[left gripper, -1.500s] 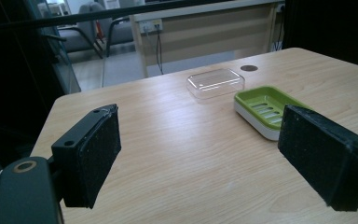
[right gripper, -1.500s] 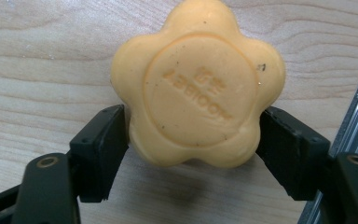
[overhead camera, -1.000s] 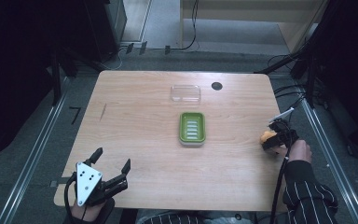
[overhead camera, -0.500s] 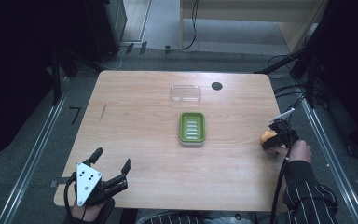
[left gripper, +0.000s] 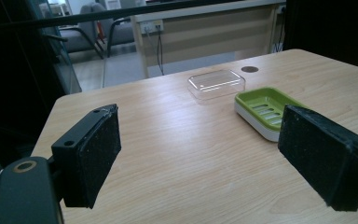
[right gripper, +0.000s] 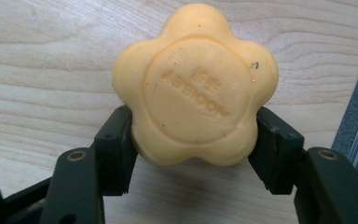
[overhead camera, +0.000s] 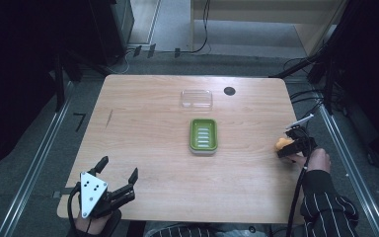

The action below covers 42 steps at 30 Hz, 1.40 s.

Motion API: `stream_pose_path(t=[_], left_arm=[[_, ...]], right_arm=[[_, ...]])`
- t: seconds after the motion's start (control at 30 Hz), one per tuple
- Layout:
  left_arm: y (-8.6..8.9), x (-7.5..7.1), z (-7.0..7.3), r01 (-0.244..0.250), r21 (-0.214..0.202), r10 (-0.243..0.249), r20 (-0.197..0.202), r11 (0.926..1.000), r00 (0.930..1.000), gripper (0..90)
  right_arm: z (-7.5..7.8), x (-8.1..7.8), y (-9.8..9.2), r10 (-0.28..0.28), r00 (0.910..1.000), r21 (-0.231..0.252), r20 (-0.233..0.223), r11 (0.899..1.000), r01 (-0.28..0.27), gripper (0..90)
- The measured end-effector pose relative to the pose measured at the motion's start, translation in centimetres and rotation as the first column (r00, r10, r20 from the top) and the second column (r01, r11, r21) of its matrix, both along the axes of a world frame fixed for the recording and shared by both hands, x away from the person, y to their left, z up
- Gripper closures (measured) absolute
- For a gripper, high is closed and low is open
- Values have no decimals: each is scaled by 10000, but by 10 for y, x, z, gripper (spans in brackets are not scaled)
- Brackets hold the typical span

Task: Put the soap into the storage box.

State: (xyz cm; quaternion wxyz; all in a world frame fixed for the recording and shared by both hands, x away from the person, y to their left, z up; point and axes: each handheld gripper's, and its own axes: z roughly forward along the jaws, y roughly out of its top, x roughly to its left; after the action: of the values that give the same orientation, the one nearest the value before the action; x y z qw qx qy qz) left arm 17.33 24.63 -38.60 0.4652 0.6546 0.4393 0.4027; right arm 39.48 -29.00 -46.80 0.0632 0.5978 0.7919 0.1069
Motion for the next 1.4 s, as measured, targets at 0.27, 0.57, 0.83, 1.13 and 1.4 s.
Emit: stream_pose_path(t=[0.27,0.57,0.83,1.13,1.4], left_arm=[[0,0,0,-8,-7,8,-6,10000,10000,137],[0,0,0,-27,-63,27,-16,10000,10000,136],[0,1,0,-4,-31,4,-4,10000,10000,137],[1,-1,0,-89,-55,90,20,9999,10000,137],[1,-1,0,-114,-69,113,-19,9999,9999,136]], right_arm=[[5,-2,2,149,9996,72,260,9999,-151,405],[11,-5,15,605,9970,2,474,9982,-606,405],[15,-9,25,852,9944,4,625,9963,-854,405],[21,-7,35,1221,9891,19,826,9924,-1227,405],[26,-5,44,1589,9818,67,1038,9870,-1604,405]])
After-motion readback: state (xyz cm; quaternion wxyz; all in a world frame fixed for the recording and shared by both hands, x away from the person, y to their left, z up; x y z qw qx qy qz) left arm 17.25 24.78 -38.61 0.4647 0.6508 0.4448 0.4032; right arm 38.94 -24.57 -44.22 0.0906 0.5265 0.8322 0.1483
